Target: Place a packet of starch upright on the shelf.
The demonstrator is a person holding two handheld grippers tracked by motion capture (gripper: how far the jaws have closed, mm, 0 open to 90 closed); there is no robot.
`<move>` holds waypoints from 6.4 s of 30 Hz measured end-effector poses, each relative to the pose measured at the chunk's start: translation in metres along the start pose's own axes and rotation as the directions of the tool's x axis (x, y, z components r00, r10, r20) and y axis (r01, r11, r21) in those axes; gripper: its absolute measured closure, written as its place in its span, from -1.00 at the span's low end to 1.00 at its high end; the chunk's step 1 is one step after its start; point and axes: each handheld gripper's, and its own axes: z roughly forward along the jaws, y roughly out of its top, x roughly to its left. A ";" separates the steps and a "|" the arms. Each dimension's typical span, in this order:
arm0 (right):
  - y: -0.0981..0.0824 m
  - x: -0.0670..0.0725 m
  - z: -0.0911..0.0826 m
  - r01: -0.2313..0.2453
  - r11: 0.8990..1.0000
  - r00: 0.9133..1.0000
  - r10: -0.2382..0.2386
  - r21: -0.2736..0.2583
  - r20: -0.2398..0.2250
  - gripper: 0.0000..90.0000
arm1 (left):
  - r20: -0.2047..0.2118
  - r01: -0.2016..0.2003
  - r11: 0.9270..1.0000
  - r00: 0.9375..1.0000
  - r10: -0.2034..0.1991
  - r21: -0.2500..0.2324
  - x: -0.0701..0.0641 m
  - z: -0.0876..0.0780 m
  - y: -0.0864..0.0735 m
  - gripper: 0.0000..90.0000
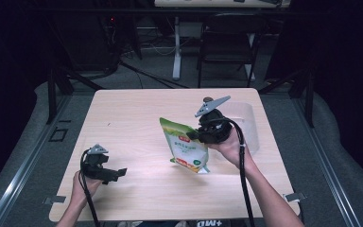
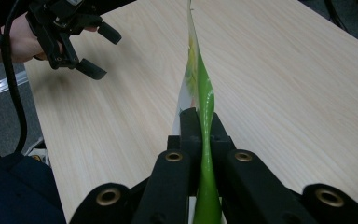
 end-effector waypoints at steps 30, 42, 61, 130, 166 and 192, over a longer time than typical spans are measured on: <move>0.019 -0.028 -0.023 -0.020 0.999 0.997 0.023 -0.039 0.076 1.00 | 0.001 -0.023 1.000 1.000 0.023 0.020 -0.001 0.002 0.001 -0.99; 0.027 -0.043 -0.034 -0.026 0.998 0.993 0.032 -0.055 0.110 1.00 | 0.000 -0.027 0.999 1.000 0.027 0.023 0.000 0.001 0.001 -0.99; 0.030 -0.061 -0.052 -0.020 0.998 0.989 0.029 -0.065 0.142 1.00 | -0.001 -0.022 1.000 1.000 0.022 0.018 0.000 0.001 0.001 -0.99; -0.043 -0.115 -0.086 -0.079 0.997 0.977 0.081 -0.018 0.196 0.99 | -0.010 -0.021 0.999 1.000 0.021 0.025 -0.001 0.002 0.002 -0.99; -0.078 -0.138 -0.060 -0.197 0.979 0.930 0.171 0.047 0.326 0.99 | -0.008 -0.026 0.999 1.000 0.027 0.027 -0.002 0.003 0.002 -0.99; -0.084 -0.134 -0.078 -0.274 0.961 0.904 0.273 -0.043 0.330 -0.22 | -0.013 -0.019 1.000 1.000 0.019 0.015 -0.002 0.003 0.002 -0.99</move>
